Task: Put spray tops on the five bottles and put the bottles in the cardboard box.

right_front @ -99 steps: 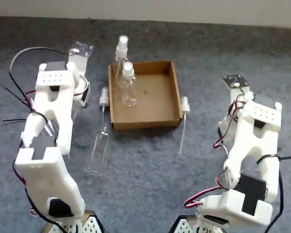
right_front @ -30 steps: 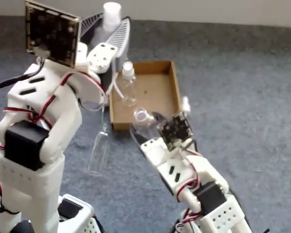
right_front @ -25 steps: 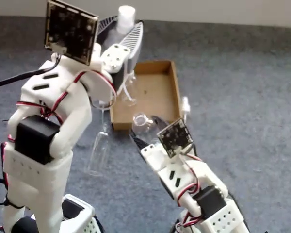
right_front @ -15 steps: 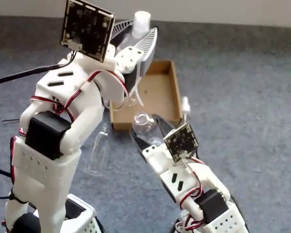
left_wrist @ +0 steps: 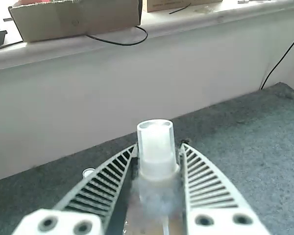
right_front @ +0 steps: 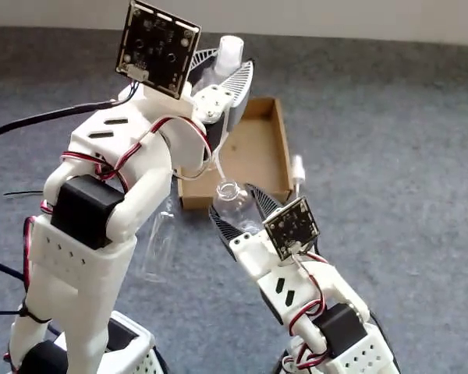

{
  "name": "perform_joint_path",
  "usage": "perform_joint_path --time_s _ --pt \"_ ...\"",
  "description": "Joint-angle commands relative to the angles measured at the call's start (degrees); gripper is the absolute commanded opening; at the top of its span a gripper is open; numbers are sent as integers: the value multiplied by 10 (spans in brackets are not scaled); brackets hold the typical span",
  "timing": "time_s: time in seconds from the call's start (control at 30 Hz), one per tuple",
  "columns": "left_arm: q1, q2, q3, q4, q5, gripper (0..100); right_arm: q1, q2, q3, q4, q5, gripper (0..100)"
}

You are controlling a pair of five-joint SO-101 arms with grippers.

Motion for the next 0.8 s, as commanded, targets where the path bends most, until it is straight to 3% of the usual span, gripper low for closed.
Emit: perform_joint_path --time_s 0.0,0.33,0.6,0.77 --pt "8 -4 -1 7 6 5 -2 -4 -7 -14 -5 4" --pt "9 -4 72 22 6 5 -2 -4 -7 -14 -6 4" --pt "27 -47 -62 30 4 5 -2 -3 -1 -44 -6 4" --pt "46 -51 -80 51 4 5 -2 -3 5 -44 -6 4"
